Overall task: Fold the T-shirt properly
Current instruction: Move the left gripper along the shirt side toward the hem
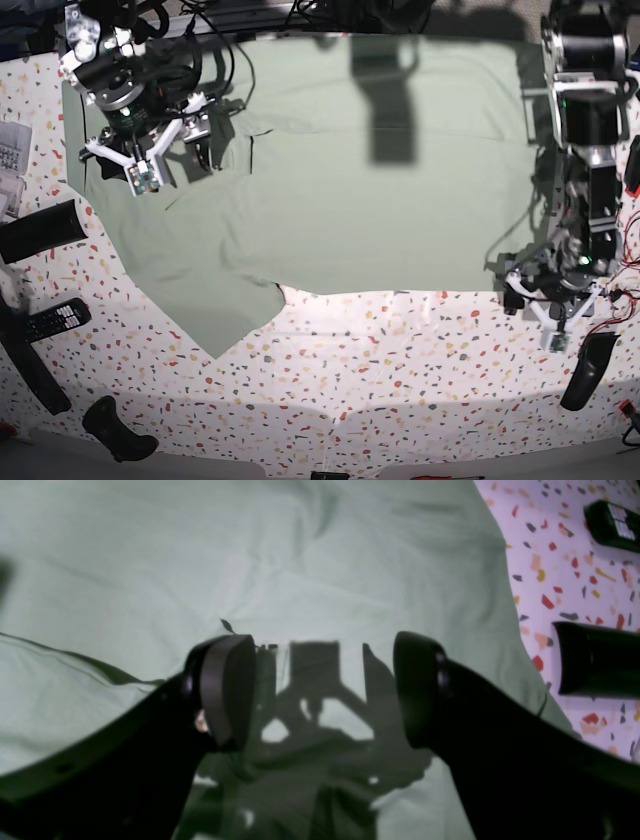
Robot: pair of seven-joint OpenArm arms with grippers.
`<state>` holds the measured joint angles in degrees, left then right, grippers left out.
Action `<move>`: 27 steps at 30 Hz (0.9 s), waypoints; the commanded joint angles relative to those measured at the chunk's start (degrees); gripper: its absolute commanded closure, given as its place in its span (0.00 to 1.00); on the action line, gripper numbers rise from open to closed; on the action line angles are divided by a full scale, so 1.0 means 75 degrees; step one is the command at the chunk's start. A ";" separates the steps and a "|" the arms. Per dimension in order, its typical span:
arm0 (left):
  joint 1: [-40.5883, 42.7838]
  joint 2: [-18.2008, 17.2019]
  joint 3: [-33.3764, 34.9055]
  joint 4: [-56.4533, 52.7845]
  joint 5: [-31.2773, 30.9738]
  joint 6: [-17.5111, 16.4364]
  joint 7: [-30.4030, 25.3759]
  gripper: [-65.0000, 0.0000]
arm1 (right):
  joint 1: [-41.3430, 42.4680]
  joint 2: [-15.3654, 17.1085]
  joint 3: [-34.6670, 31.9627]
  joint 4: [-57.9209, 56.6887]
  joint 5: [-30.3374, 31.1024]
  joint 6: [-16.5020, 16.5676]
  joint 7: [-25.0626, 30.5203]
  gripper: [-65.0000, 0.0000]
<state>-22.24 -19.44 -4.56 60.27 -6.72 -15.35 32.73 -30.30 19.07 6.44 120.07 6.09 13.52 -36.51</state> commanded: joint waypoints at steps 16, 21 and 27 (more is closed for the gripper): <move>-0.0399 -0.1349 -0.0044 -0.2226 -0.2600 -0.1466 -0.0644 0.33 | 0.0020 0.0058 0.0038 0.0160 0.0052 -0.0006 0.0137 0.36; -0.0335 -0.0988 -0.0044 -0.2226 -0.2626 -0.1530 -0.1145 0.33 | 0.0020 0.0058 0.0038 0.0160 0.0050 -0.0006 0.0128 0.36; -0.0332 -0.0580 -0.0044 -0.2226 -0.2419 -0.1530 -0.0968 0.33 | 0.0020 0.0058 0.0038 0.0160 0.0050 -0.0003 0.0122 0.36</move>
<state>-23.51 -23.24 -4.84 42.81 -24.38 -26.44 25.02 -30.33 19.05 6.44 120.07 6.11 13.52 -36.91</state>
